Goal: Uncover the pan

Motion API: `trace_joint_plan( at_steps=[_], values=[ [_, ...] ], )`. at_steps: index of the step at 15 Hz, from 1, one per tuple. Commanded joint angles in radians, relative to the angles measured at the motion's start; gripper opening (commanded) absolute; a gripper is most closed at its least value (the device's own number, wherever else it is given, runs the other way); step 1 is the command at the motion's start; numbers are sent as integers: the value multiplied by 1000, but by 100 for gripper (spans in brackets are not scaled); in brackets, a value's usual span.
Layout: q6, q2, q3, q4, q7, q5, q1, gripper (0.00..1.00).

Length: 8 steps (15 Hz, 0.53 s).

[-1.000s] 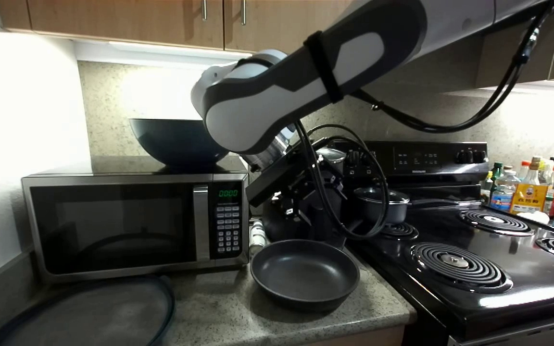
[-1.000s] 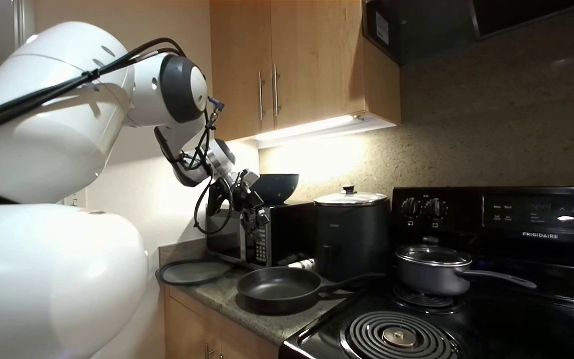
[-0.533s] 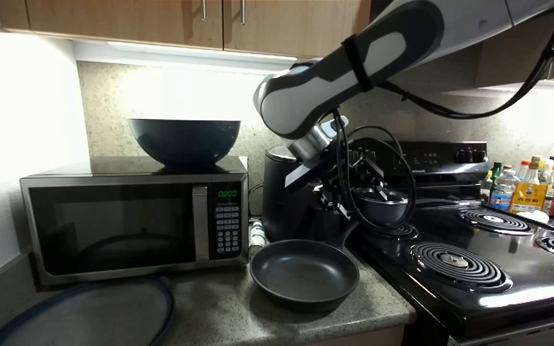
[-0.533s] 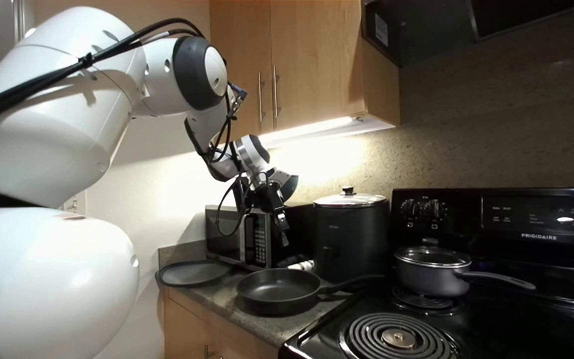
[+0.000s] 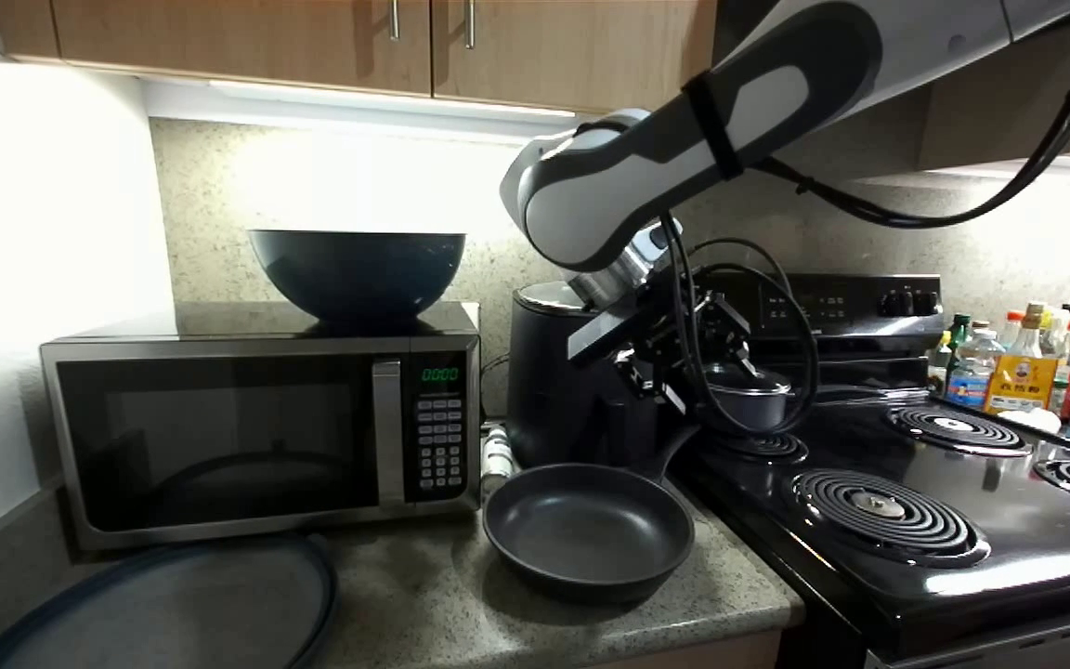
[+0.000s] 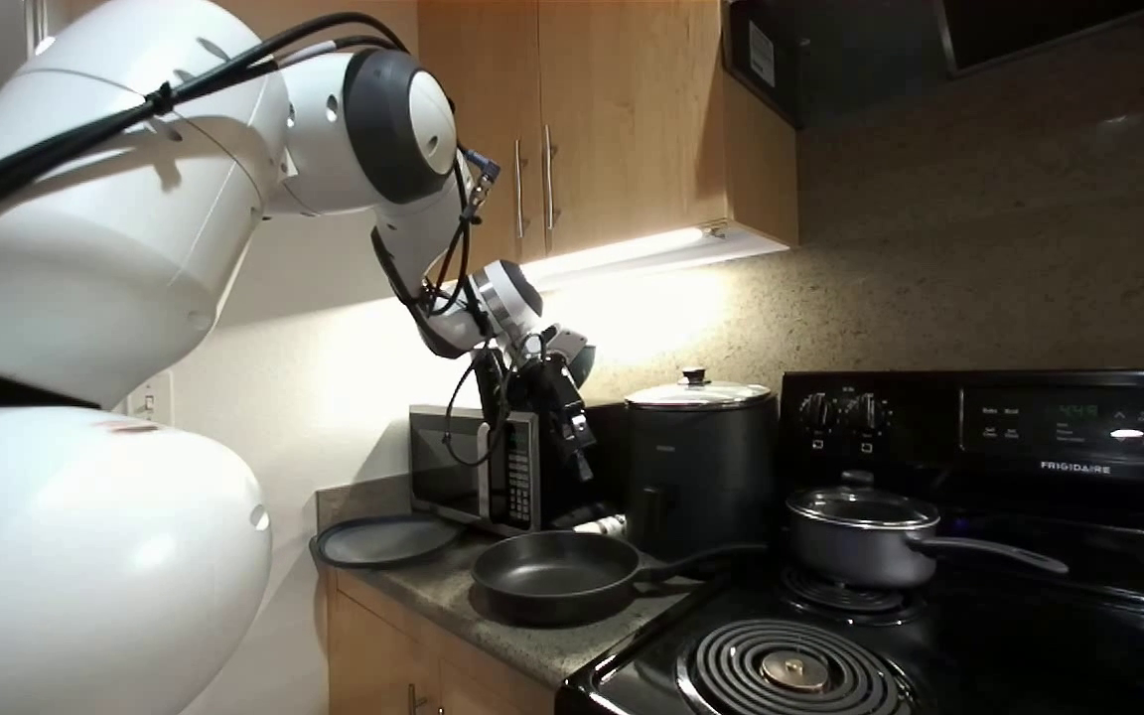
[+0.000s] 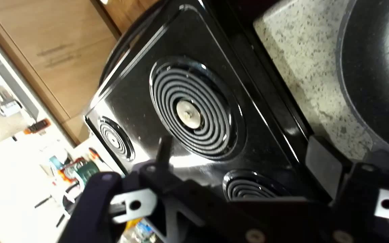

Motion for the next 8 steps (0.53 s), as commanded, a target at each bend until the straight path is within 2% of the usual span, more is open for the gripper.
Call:
trace_joint_plan(
  at_steps=[1, 3, 4, 8],
  values=[
    [121, 19, 16, 8, -136, -152, -34, 100],
    [205, 25, 25, 19, -197, -182, -55, 100],
    [149, 22, 21, 10, -124, -156, -37, 100],
    [158, 28, 23, 14, -130, -158, -42, 100]
  ],
)
